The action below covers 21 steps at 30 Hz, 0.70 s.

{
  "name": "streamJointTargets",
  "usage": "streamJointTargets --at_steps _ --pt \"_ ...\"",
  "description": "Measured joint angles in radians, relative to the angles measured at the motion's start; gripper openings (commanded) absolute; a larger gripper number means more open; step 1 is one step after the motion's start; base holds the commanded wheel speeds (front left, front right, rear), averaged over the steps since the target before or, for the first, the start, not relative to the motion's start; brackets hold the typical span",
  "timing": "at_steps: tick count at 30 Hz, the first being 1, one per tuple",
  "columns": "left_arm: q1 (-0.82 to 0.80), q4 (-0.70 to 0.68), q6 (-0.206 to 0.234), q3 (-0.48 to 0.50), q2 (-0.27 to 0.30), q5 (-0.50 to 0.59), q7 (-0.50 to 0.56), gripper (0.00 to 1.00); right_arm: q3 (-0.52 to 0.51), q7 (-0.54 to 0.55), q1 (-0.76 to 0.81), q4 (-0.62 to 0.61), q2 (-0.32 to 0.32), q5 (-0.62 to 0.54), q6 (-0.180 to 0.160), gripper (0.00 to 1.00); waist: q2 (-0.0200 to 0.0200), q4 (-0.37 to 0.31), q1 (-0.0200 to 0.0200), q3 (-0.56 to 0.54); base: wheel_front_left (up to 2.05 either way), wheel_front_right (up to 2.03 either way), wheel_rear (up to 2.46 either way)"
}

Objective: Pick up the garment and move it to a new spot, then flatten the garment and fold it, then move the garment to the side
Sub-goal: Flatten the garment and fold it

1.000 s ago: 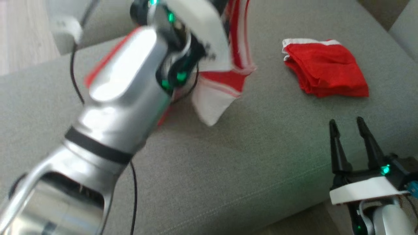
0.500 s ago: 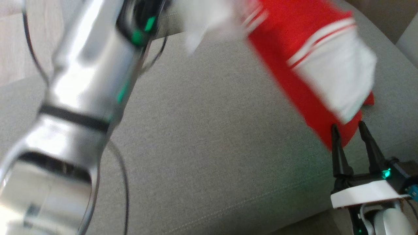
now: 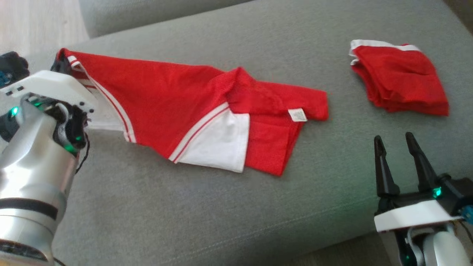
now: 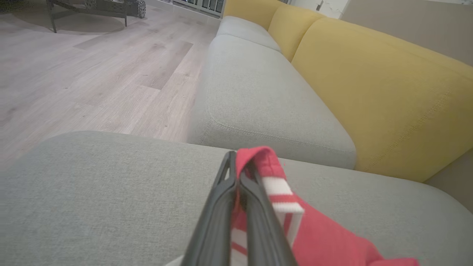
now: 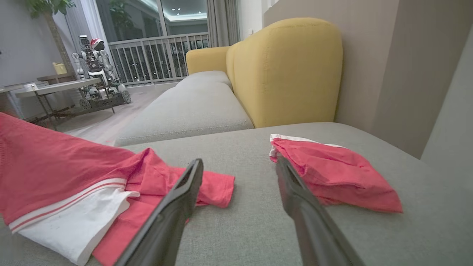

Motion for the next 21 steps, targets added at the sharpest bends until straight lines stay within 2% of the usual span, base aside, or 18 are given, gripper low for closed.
streamJointTargets --at_steps 1,5,9,11,13,16,18,21 --pt "0.000 0.002 -0.009 0.002 0.001 0.007 -0.002 1.00 0.003 0.000 -0.005 -0.001 0.000 0.000 0.000 1.00 0.0000 0.006 0.0000 0.007 0.00 0.00 0.00" --pt "0.003 -0.053 -0.007 0.032 0.011 0.095 -0.007 1.00 0.013 0.000 -0.032 -0.006 0.000 0.000 0.000 1.00 0.0000 0.023 0.0000 0.038 0.00 0.00 0.00" --pt "0.048 -0.300 0.049 0.150 0.021 0.241 -0.009 1.00 0.018 0.000 -0.045 -0.016 0.000 0.000 0.000 1.00 0.0000 0.035 0.0000 0.071 0.00 0.00 0.00" --pt "0.129 -0.440 0.053 0.201 -0.018 0.282 -0.015 1.00 0.013 0.000 -0.045 -0.015 0.000 0.000 0.000 1.00 0.0000 0.043 0.0000 0.083 0.00 0.00 0.00" --pt "0.253 -0.559 0.035 0.232 -0.091 0.297 -0.016 1.00 0.008 0.000 -0.044 -0.014 0.000 0.000 0.000 1.00 0.0000 0.053 0.0000 0.092 0.00 0.00 0.00" --pt "0.458 -0.626 -0.010 0.191 -0.203 0.294 -0.016 1.00 0.007 0.000 -0.045 -0.014 0.000 0.000 0.000 1.00 0.0000 0.066 0.0000 0.105 0.00 0.00 0.00" --pt "0.566 -0.626 -0.028 0.133 -0.238 0.266 -0.009 1.00 0.008 0.000 -0.046 -0.014 0.000 0.000 0.000 1.00 0.0000 0.072 0.0000 0.112 0.00 0.00 0.00" --pt "0.628 -0.629 -0.036 0.081 -0.245 0.235 0.043 1.00 0.008 0.000 -0.050 -0.014 0.000 0.000 0.000 1.00 0.0000 0.077 0.0000 0.117 0.00 0.00 0.00"
